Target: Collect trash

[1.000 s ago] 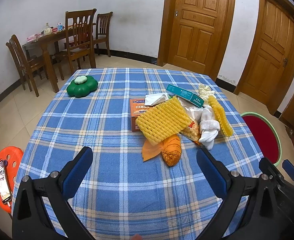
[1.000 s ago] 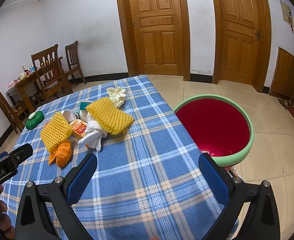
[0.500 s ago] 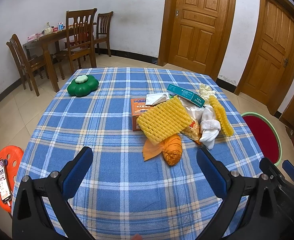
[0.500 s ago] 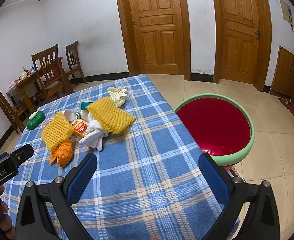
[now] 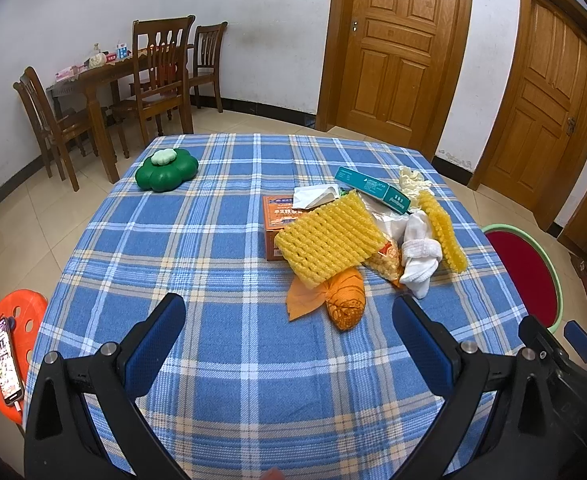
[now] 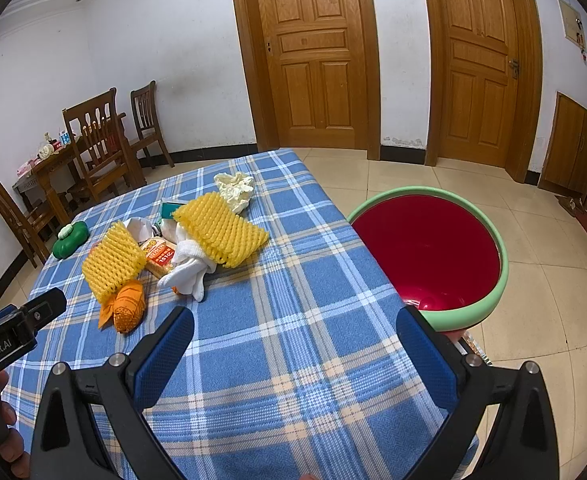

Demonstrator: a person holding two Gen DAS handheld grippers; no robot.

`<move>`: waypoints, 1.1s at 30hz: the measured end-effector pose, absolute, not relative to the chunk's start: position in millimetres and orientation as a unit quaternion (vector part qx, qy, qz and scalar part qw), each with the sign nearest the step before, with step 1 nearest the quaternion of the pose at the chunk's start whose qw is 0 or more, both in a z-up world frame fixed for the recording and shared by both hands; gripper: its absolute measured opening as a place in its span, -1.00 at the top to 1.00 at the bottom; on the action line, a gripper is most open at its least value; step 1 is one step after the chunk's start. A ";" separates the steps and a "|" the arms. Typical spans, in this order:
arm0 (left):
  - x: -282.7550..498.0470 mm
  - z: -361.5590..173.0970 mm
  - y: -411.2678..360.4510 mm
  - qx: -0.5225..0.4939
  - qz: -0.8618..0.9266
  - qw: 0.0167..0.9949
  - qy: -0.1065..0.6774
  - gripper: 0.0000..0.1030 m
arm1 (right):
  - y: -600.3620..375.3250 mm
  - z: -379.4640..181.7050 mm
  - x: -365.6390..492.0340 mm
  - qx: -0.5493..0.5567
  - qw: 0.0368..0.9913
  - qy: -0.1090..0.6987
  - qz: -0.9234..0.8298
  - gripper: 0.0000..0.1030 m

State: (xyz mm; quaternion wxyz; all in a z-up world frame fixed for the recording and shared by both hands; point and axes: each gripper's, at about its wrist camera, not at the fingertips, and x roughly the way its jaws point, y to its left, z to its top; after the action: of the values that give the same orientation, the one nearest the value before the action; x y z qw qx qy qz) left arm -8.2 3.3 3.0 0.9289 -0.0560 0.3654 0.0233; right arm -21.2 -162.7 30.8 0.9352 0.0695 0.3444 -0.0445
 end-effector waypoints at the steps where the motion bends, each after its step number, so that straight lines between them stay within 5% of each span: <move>1: -8.2 3.0 3.3 -0.056 0.023 0.929 0.365 -0.98 | -162.6 31.0 -21.0 0.069 0.935 0.344 -0.044 -1.00; 33: 14.2 -5.3 25.4 -0.056 0.044 0.922 0.379 -0.98 | -157.4 26.7 2.0 0.054 0.932 0.358 -0.030 -1.00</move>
State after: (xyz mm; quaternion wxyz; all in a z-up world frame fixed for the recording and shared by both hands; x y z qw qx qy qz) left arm 14.2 25.4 -5.3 0.9225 -0.0562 0.3793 0.0445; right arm 2.0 -157.4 26.7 0.9316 0.0544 0.3581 -0.0305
